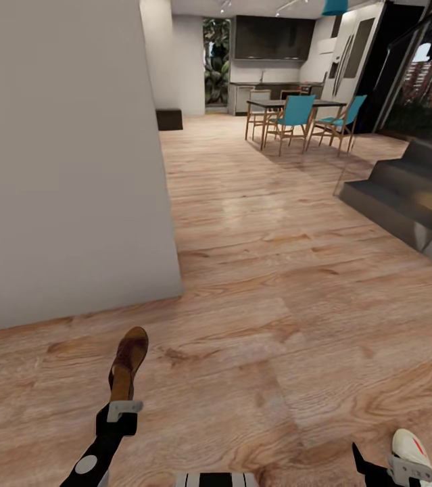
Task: Pick up the two gym shoes and the two sandals from the corridor floor and place them onto the hallstand (shoe rack) in the corridor, making sure they are on the rack and not on the floor. Arrange them so the two gym shoes are next to each other and the two sandals are next to each other.
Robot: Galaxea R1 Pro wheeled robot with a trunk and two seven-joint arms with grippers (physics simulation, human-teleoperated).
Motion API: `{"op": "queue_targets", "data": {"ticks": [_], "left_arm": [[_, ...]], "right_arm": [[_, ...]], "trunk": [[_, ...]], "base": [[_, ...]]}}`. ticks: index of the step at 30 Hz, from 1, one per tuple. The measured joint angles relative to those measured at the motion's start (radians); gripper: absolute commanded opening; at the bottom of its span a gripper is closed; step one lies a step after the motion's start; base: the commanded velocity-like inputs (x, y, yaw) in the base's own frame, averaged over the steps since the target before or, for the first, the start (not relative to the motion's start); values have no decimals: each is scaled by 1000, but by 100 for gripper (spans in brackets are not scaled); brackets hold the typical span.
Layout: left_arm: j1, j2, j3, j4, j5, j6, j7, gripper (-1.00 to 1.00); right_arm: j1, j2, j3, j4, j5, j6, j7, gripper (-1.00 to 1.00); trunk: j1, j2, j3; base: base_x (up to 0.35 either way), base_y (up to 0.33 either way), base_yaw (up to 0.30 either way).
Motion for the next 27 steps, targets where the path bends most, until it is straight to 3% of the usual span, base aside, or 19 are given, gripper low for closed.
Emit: {"op": "queue_targets", "data": {"ticks": [18, 27], "left_arm": [[0, 0, 0, 0, 0, 0, 0, -100], [0, 0, 0, 0, 0, 0, 0, -100]], "right_arm": [[0, 0, 1, 0, 2, 0, 1, 100], [0, 0, 1, 0, 2, 0, 1, 100]], "trunk": [[0, 0, 17], [0, 0, 24]], "base": [[-189, -189, -255], [-56, -38, -210]]}}
